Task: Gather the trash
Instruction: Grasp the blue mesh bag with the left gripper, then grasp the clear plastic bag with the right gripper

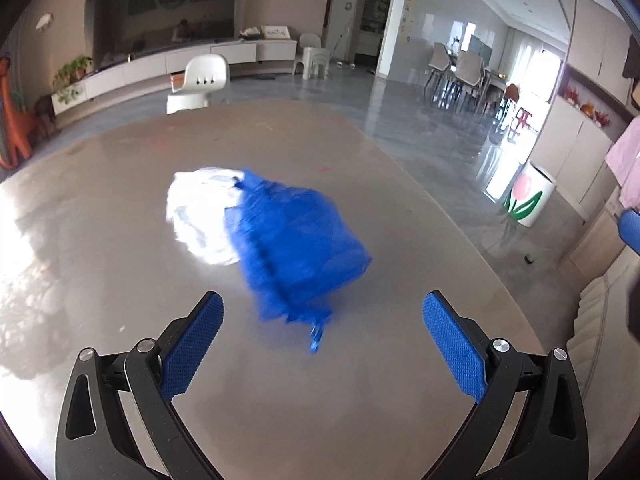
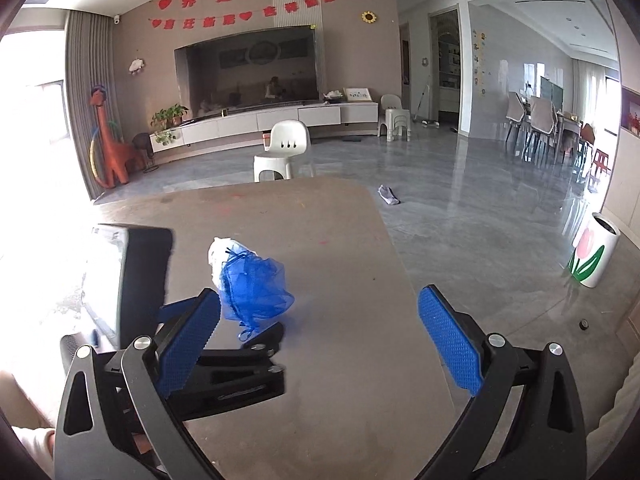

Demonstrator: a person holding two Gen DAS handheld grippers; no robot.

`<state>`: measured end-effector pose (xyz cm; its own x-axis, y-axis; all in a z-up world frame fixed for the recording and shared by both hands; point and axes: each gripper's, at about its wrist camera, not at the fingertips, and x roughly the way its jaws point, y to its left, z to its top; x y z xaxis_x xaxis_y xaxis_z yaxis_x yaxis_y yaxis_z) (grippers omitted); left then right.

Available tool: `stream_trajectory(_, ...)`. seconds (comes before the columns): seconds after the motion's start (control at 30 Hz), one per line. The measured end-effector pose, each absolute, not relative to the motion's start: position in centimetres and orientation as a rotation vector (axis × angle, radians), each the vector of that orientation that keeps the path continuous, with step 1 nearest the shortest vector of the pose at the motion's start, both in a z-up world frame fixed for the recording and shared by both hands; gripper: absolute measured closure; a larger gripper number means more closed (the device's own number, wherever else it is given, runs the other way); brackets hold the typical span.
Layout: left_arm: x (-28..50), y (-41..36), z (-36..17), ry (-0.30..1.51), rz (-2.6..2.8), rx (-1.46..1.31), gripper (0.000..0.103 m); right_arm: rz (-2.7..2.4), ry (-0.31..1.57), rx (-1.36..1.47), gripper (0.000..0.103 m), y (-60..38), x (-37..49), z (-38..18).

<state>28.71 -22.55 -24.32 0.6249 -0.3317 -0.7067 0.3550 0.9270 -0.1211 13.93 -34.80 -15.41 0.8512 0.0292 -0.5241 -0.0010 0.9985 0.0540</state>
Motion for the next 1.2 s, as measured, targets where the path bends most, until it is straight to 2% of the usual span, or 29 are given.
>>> stream_trajectory(0.03, 29.1, -22.8, -24.4, 0.798, -0.405, 0.027, 0.014, 0.013, 0.556, 0.045, 0.004, -34.9, 13.9, -15.5)
stream_trajectory(0.07, 29.3, -23.0, -24.5, 0.795, -0.412, 0.029, 0.026, 0.010, 0.558, 0.038, 0.004, -34.8, 13.9, -15.5)
stream_trajectory(0.13, 30.3, -23.5, -25.1, 0.856, -0.460, 0.032, 0.102, 0.004, 0.565, 0.027, 0.004, -34.9, 14.0, -15.6)
stream_trajectory(0.2, 30.5, -22.9, -25.4, 0.883, -0.485, 0.005, 0.103, 0.009, 0.568, 0.031, 0.004, -34.8, 14.1, -15.7)
stream_trajectory(0.33, 28.5, -20.7, -24.1, 0.829, -0.460, 0.036, 0.103, 0.023, 0.562, 0.033, 0.004, -33.9, 15.3, -15.9)
stream_trajectory(0.73, 25.5, -9.6, -19.2, 0.732, -0.359, -0.007, 0.103, 0.122, 0.589, 0.044, 0.004, -28.1, 20.7, -17.4)
stream_trajectory(1.13, 24.5, -4.7, -17.4, 0.679, -0.340, -0.037, 0.103, 0.176, 0.768, -0.004, 0.005, -22.7, 29.5, -21.8)
stream_trajectory(1.17, 24.5, -4.6, -17.4, 0.681, -0.339, -0.040, 0.103, 0.185, 0.794, 0.003, 0.014, -22.6, 29.9, -22.3)
stream_trajectory(1.2, 24.6, -4.7, -17.3, 0.681, -0.338, -0.043, 0.103, 0.168, 0.813, -0.009, 0.041, -22.4, 30.2, -22.7)
